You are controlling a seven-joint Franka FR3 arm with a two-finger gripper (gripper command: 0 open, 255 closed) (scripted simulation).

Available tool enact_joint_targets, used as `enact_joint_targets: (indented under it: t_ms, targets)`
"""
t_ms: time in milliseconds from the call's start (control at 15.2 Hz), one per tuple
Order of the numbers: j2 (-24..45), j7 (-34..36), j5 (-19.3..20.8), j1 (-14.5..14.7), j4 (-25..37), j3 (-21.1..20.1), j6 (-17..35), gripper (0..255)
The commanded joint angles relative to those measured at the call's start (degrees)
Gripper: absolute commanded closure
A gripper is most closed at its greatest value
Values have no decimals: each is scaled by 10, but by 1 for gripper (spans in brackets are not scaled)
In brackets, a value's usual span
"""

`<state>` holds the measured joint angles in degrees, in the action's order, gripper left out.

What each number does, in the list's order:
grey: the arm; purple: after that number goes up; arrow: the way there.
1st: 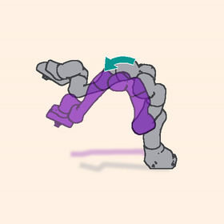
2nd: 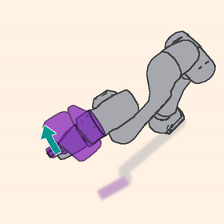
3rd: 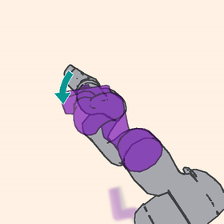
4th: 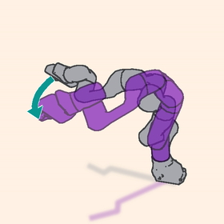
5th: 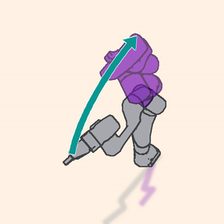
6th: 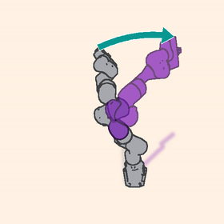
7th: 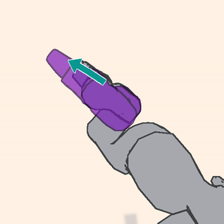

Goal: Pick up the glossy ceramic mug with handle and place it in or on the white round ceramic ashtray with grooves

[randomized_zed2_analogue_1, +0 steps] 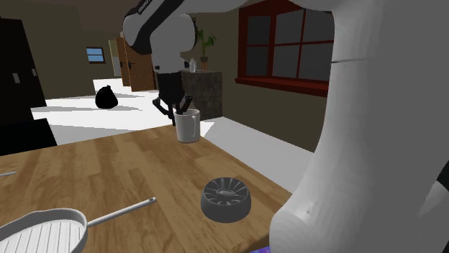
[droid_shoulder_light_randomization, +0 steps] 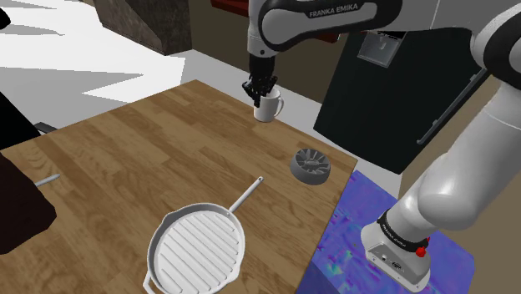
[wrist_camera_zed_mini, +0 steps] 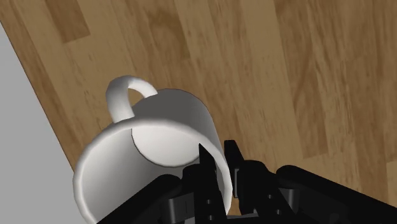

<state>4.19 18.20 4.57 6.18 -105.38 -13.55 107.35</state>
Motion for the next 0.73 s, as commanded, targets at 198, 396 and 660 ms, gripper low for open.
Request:
enact_joint_targets:
  t_ms: [198,396,660]
  targets:
    - [-121,-18,-29,-4,-133,4,16,255]
    - [-192,-29,-44,-2,-201,9,15,255]
    - [-289,-43,-60,5,-283,19,2,255]
